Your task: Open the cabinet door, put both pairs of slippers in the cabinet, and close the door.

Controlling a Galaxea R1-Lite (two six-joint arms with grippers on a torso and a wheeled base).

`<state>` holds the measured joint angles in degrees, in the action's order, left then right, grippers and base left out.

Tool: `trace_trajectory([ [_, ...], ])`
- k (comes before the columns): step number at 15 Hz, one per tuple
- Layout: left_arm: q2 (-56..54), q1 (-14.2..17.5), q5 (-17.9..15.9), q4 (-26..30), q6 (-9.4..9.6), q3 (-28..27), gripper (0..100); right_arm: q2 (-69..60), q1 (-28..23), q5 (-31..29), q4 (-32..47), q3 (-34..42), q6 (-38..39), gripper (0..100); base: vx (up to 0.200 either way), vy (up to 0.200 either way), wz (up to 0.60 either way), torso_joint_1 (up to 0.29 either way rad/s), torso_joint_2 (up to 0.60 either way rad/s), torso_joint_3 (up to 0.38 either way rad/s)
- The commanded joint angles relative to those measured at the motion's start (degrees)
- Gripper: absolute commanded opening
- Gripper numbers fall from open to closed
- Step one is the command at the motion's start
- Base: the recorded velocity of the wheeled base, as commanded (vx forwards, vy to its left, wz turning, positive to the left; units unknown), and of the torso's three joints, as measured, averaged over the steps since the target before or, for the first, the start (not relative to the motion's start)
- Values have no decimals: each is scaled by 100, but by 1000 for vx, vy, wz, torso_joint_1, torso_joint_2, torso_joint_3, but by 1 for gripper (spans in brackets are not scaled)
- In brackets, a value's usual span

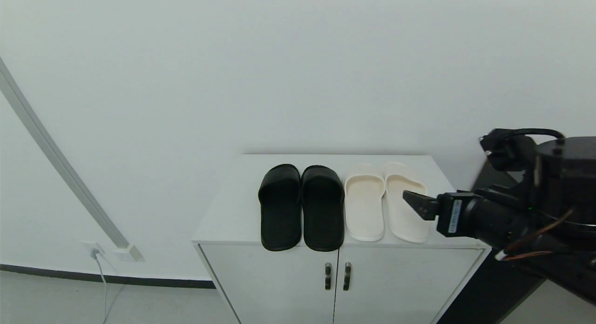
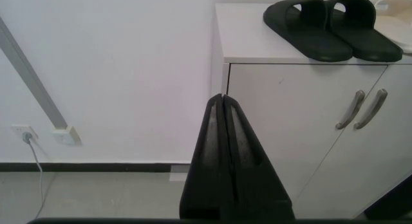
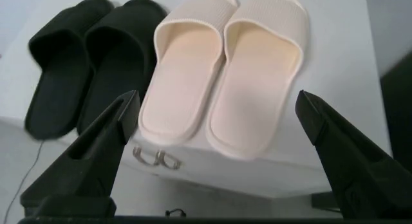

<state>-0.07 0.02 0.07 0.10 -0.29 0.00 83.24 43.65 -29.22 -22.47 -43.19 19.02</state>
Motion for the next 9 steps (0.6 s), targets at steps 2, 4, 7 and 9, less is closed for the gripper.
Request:
trace_trajectory([
  [2, 7, 6, 1, -1, 3, 0, 0, 1204, 20, -383, -610, -216, 49, 100, 0, 0, 0, 0, 0, 0],
  [4, 7, 6, 1, -1, 3, 0, 0, 1634, 12, -576, -1084, -234, 5, 100, 0, 0, 0, 0, 0, 0],
  [7, 7, 6, 1, -1, -6, -9, 0, 2188, 12, -866, -1366, -453, -3, 100, 0, 0, 0, 0, 0, 0],
  [9, 7, 6, 1, 8, -6, -9, 0, 2513, -6, -1042, -1366, -726, -3, 100, 0, 0, 0, 0, 0, 0],
])
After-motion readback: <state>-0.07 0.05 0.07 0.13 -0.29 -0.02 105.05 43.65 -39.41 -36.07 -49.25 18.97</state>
